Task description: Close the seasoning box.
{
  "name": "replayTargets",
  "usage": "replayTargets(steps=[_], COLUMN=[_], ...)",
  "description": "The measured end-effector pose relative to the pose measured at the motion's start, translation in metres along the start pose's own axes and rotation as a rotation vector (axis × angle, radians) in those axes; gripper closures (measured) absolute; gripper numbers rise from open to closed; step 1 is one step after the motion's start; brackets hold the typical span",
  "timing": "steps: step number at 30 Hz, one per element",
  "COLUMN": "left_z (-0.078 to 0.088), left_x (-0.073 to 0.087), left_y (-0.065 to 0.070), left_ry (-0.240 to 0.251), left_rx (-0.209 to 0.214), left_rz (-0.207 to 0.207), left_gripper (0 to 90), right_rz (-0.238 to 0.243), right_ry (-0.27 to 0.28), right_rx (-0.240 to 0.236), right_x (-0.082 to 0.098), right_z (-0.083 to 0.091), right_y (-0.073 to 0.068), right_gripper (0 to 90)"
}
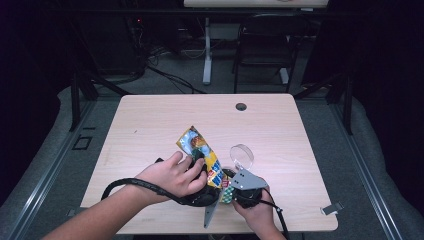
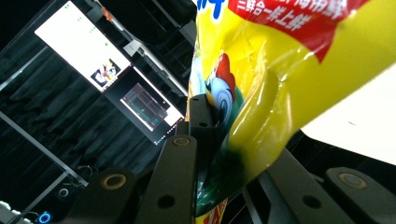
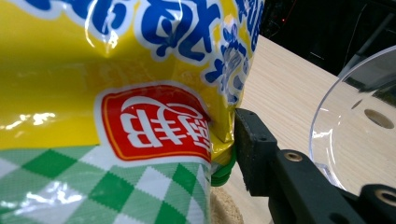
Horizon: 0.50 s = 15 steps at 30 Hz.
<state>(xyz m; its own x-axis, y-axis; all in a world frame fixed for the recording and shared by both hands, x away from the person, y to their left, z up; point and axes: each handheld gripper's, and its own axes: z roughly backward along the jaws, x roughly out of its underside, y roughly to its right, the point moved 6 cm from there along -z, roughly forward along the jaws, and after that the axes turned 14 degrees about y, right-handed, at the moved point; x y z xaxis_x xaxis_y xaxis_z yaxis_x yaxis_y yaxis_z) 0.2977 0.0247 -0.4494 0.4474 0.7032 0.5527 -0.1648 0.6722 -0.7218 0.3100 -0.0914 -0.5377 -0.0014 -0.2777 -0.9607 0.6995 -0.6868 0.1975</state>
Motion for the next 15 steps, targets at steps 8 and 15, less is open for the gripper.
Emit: replayTargets(steps=[8, 15], left_z=[0.0014, 0.0025], left_x=[0.0006, 0.0005], left_y=[-0.0009, -0.0012], left_ry=[-0.008, -0.007], left_rx=[0.007, 0.009], left_rz=[-0.006, -0.011], left_gripper=[85.3, 85.2], right_rz=[-0.011, -0.024], right_ry=[0.011, 0.014], right_rx=[-0.009, -0.015], right_x=[-0.0008, -0.0011], right_z=[-0.0006, -0.0010], right_y=[-0.0015, -0.0026], right_gripper=[70.9, 70.9])
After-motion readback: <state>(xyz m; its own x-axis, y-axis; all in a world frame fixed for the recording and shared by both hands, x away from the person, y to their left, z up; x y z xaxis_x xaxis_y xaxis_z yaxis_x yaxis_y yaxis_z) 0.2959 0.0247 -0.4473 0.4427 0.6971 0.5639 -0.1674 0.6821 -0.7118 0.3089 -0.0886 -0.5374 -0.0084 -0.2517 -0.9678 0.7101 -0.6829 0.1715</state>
